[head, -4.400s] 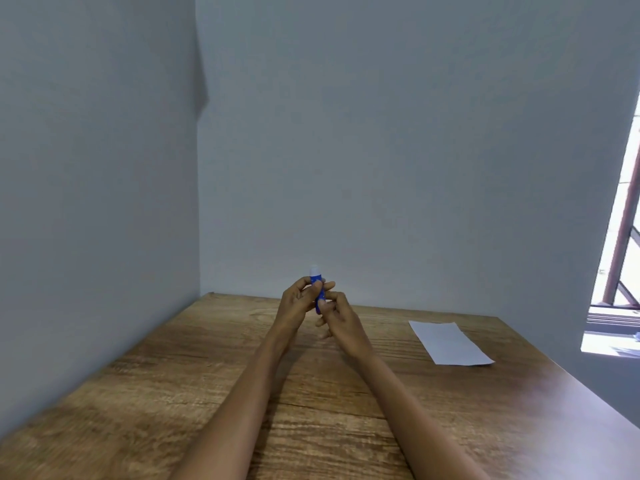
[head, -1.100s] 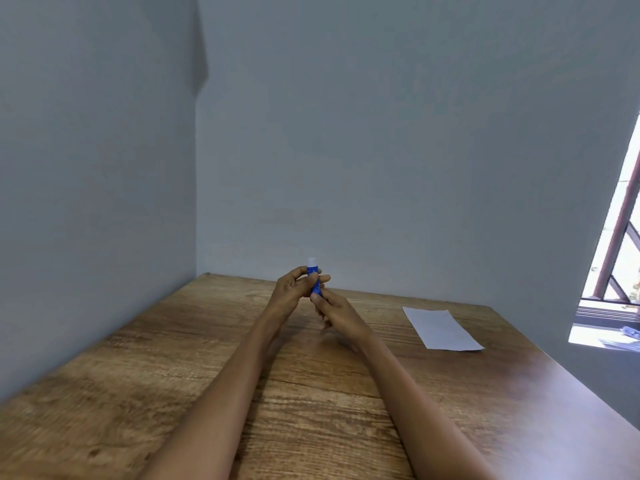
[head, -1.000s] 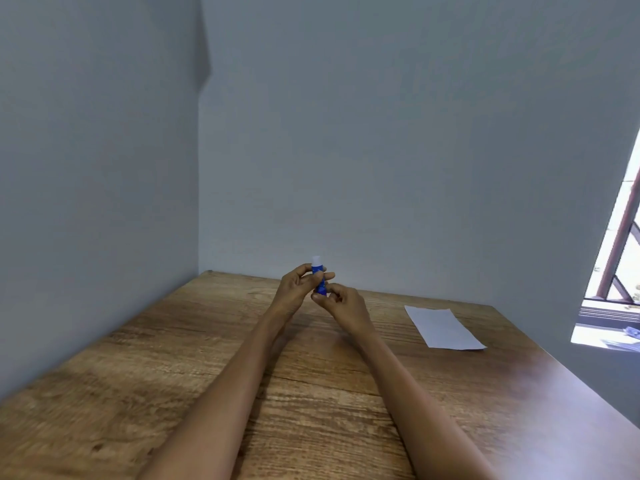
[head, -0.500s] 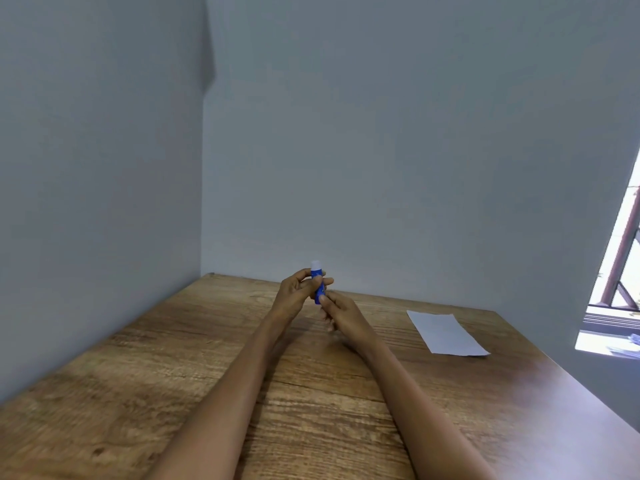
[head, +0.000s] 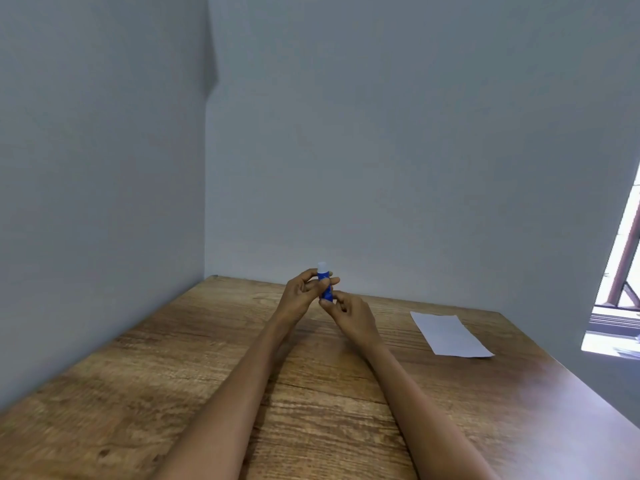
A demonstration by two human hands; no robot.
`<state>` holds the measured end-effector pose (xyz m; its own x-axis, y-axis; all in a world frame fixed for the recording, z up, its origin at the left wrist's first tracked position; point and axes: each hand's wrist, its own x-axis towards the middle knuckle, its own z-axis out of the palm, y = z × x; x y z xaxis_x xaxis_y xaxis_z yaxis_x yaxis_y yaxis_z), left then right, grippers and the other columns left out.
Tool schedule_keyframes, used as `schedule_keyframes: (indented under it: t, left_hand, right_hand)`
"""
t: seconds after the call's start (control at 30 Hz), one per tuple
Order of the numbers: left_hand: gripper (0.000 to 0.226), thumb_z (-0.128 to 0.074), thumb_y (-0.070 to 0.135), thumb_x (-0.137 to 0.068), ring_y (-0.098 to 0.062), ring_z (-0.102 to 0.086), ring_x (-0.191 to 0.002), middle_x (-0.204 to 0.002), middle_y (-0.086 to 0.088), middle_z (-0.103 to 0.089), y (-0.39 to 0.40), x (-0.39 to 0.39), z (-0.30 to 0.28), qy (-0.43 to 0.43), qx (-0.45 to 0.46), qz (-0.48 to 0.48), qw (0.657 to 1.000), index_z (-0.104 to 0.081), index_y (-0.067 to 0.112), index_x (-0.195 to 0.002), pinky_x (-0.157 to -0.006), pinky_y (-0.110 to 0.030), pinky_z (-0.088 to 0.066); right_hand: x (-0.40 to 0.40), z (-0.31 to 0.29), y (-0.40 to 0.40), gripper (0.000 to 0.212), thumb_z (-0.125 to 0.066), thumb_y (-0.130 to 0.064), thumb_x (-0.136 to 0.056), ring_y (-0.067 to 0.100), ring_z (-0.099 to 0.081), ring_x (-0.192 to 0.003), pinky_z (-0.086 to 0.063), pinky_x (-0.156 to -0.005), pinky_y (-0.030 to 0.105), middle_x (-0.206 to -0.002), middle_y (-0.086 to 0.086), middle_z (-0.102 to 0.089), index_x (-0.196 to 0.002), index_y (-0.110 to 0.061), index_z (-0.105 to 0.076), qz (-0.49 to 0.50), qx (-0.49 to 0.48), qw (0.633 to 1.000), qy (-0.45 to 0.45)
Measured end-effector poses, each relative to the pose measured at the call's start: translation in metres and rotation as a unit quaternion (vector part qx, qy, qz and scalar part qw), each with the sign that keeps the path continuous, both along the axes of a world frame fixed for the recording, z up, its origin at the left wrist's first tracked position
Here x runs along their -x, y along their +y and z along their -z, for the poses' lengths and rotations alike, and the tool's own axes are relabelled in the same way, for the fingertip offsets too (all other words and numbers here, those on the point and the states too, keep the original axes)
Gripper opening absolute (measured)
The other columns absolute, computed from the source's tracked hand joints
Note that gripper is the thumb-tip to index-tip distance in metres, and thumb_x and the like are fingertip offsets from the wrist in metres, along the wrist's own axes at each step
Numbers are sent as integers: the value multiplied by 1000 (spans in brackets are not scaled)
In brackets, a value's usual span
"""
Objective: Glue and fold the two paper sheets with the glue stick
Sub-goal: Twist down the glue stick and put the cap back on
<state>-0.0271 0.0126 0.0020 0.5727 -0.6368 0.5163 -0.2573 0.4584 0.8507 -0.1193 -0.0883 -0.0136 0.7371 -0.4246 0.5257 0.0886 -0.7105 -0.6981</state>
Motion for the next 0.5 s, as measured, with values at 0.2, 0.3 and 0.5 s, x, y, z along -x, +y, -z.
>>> schedule_keyframes:
  t: [0.2, 0.3, 0.5]
  left_hand:
    - [10, -68, 13, -85, -11, -70, -97, -96, 1, -76, -2, 10, -7, 14, 35, 6, 999, -66, 16, -94, -73, -12, -51]
    - [12, -71, 16, -82, -12, -71, -93, -95, -2, -76, 0, 11, -6, 19, 23, -5, 1000, -70, 21, -92, -72, -16, -53]
    - [11, -69, 19, -83, -14, -69, -96, -100, -5, -74, 8, 6, -7, 28, 20, -28, 999, -70, 24, -93, -79, -18, -54]
  right_hand:
    - [-2, -2, 8, 37, -68, -54, -76, 12, -54, -58, -35, -51, 25, -61, -10, -53, -83, -22, -51, 186, 87, 977, -53]
    - [-3, 2, 6, 40, -70, -53, -74, 6, -46, -52, -30, -48, 24, -57, -11, -49, -76, -23, -44, 146, 51, 987, -51]
    - [-6, 7, 9, 26, -45, -42, -96, 7, -58, -67, -46, -70, 33, -66, -8, -60, -88, -24, -62, -31, -22, 999, -26]
